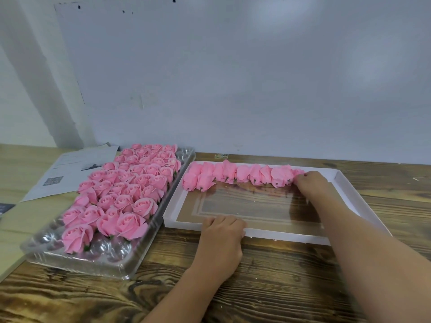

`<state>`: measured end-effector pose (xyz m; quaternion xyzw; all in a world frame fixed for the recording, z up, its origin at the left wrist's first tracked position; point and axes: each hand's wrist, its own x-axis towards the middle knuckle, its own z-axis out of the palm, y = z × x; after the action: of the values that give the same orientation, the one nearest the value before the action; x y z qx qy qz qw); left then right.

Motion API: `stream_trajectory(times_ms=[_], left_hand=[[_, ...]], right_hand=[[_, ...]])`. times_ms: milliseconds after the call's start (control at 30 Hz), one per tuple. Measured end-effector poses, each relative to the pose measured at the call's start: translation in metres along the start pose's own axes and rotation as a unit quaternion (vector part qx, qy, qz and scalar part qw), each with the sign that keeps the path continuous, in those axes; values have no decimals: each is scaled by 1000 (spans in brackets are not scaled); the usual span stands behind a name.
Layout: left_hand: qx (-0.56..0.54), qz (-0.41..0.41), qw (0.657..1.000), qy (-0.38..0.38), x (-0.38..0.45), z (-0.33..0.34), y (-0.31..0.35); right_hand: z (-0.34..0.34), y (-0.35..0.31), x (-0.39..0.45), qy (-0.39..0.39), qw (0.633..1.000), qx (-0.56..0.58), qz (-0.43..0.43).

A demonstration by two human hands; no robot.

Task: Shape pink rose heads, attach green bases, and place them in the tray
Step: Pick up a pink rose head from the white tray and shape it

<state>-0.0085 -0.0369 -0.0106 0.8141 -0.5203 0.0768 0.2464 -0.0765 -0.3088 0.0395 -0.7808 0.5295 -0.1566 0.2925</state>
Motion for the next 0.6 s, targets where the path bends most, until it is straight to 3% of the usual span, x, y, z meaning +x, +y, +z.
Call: stream_trajectory(times_ms=[233, 367, 600], left_hand=[[0, -5, 1000, -5, 1, 0, 0], [1, -3, 1000, -2, 1, 0, 0], [-1, -3, 1000, -2, 1, 0, 0]], right_hand=[[-3, 10, 3, -30, 999, 12, -33], [-4, 1, -6, -47, 996, -64, -45], [3, 3, -6, 24, 991, -125, -50]])
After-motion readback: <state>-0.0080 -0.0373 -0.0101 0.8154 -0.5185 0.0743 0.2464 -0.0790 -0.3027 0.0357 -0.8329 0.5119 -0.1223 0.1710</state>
